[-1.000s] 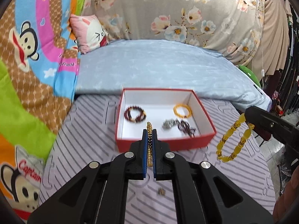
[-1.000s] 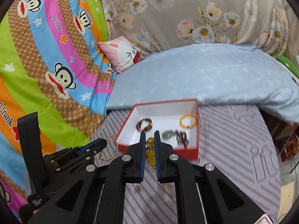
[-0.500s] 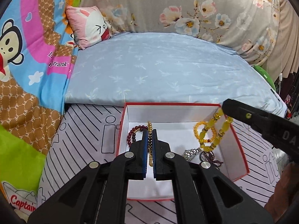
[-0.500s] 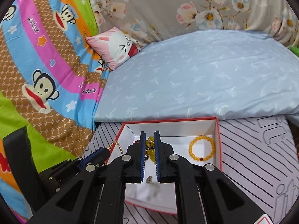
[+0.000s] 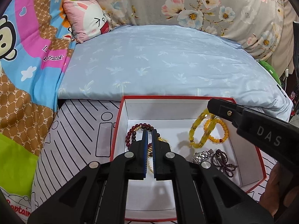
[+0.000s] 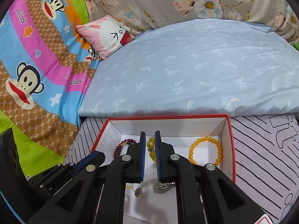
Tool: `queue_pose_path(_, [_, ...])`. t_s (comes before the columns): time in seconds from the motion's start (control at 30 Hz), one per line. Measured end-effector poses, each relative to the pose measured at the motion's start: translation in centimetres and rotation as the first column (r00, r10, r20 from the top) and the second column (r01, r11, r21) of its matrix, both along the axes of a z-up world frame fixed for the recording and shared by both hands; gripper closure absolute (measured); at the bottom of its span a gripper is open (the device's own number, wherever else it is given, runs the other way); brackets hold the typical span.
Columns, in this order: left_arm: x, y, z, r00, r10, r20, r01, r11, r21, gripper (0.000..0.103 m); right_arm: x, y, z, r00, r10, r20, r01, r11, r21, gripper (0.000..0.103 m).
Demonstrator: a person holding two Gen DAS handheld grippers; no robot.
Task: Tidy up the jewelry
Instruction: 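Withdraw both open tools from the box back over the gold bangle and charm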
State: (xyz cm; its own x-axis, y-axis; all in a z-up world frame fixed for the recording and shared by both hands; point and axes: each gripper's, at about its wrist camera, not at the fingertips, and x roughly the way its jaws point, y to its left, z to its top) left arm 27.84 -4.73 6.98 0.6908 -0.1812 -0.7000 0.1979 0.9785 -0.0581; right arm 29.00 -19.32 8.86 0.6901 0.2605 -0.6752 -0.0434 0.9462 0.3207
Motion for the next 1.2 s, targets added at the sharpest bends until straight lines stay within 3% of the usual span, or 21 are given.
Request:
queue_pose_path(0.03, [0.0,0.0,0.0,1.000,0.005,0.006,-0.005,1.000,0.002,0.098,-0.1,0.0,0.0,1.000,-0.005,0.005,0.005,1.000,-0.006,0.087])
queue_pose_path(0.07, [0.0,0.0,0.0,1.000,0.008,0.008,-0.008,1.000,0.003,0.090,-0.2,0.0,0.1,1.000,-0.009,0.007,0.009,1.000,-0.015,0.085])
queue_pose_path(0.13, [-0.1,0.1,0.2,1.000,0.024,0.018,-0.024,1.000,0.004,0.064,-0.4,-0.1,0.2,1.000,-0.016,0.012,0.016,1.000,-0.021,0.078])
queue_pose_path(0.33, [-0.9,0.5,1.0,0.999,0.031,0.039,-0.031,0.999,-0.006,0.063,-2.7,-0.5,0.7,0.999,-0.027,0.031,0.028,0.998,-0.049,0.071])
queue_pose_path(0.77, [-5.6,2.0,2.6,0.998,0.035,0.050,-0.034,0.999,-0.035,0.063,-10.8,-0.6,1.3,0.998,-0.029,0.050,0.034,0.996,-0.088,0.070])
queue_pose_path(1.2, [-12.5,3.4,0.7,1.000,0.019,-0.001,-0.019,0.998,-0.060,0.061,-19.5,-1.7,-1.4,0.998,-0.068,-0.014,0.067,0.995,-0.074,0.070])
